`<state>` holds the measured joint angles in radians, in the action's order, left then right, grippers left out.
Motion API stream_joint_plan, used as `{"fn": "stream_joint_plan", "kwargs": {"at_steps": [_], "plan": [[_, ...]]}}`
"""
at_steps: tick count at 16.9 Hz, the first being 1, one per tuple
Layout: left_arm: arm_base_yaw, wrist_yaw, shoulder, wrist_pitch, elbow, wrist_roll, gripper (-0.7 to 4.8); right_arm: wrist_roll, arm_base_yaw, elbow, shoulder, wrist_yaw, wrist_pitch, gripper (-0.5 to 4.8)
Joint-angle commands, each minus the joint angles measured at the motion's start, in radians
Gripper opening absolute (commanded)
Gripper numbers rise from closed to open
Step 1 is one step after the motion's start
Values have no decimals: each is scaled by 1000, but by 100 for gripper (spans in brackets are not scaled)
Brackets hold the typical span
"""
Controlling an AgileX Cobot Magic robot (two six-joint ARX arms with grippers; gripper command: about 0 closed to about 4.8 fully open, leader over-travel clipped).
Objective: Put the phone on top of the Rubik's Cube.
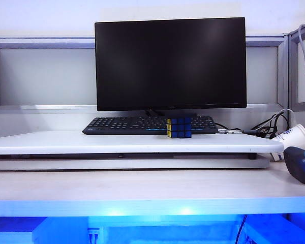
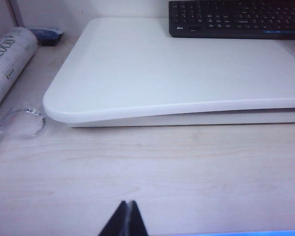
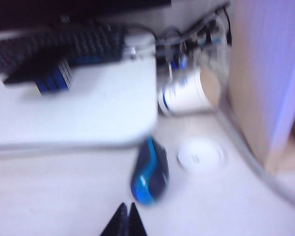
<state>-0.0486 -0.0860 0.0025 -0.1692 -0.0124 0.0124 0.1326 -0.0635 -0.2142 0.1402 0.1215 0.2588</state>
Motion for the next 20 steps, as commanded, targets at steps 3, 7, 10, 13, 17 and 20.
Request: {"fn": "stream_joint_plan", "kwargs": {"at_steps": [3,7,10,13,17,20], "plan": [[-1,3,0,-9,0,-5,-3,2,2,97,-138,-42,102,-8],[-1,2,0,-9,0,-4,-3,1,0,123,-136,-62,110,-8],[-1,-4,0,-8,0,-4,-3,0,0,140,-136,-71,114,-8],[-1,-4,0,-8,0,-4,-3,-3,2,152,-136,-71,119,-8],[-1,-4,0,-8,0,-4,-3,-3,2,152,-136,-71,120,-8],[-1,-4,0,-9,0,-4,-3,-3,2,152,-136,-71,120,-8]]}}
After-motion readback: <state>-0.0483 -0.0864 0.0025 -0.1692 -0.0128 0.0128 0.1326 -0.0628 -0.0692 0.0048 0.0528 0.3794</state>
